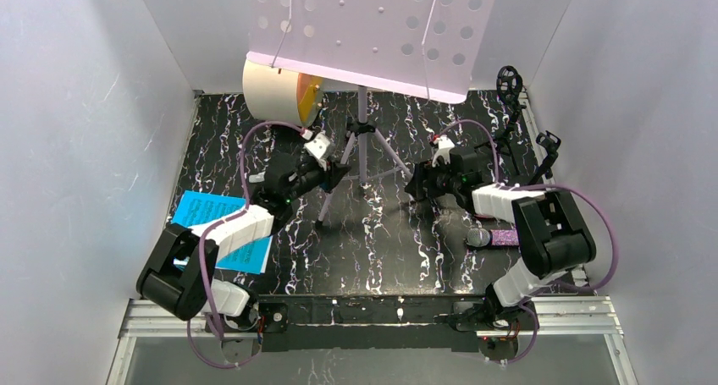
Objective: Pack up the instrument practice props
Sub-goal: Adjust the music stand at the center of the board.
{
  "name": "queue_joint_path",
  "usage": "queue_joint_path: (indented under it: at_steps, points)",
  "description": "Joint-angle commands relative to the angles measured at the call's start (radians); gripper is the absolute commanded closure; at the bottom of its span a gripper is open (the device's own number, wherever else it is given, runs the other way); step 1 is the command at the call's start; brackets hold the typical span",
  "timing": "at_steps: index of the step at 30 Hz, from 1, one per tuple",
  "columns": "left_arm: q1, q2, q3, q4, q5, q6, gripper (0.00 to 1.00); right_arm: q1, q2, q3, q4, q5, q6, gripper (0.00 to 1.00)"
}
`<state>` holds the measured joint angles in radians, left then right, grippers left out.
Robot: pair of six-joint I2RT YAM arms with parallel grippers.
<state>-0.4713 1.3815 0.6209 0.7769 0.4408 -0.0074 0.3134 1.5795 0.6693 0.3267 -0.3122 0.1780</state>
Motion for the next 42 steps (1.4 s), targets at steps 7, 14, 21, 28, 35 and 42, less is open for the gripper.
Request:
queue_joint_path:
  at_steps: [7,14,21,28,35,42]
  points:
    - [-0.18,-0.098,-0.016,-0.04,-0.235,-0.096,1.0,-0.013,0.175,0.229,0.092,-0.131,-0.143,0.27]
    - [-0.276,-0.105,-0.052,-0.035,-0.309,-0.203,1.0,-0.013,0.264,0.338,0.049,-0.236,-0.176,0.27]
    - [-0.317,-0.134,-0.075,-0.015,-0.348,-0.319,1.0,-0.014,0.335,0.427,-0.002,-0.3,-0.229,0.27]
    - [-0.336,-0.119,-0.081,-0.013,-0.346,-0.403,1.0,-0.014,0.358,0.477,-0.041,-0.309,-0.229,0.22]
    - [-0.337,-0.108,-0.097,-0.014,-0.443,-0.423,1.0,-0.037,0.296,0.442,-0.042,-0.274,-0.195,0.01]
    - [-0.339,-0.092,-0.095,-0.047,-0.53,-0.461,1.0,-0.066,0.147,0.297,-0.042,-0.208,-0.098,0.01]
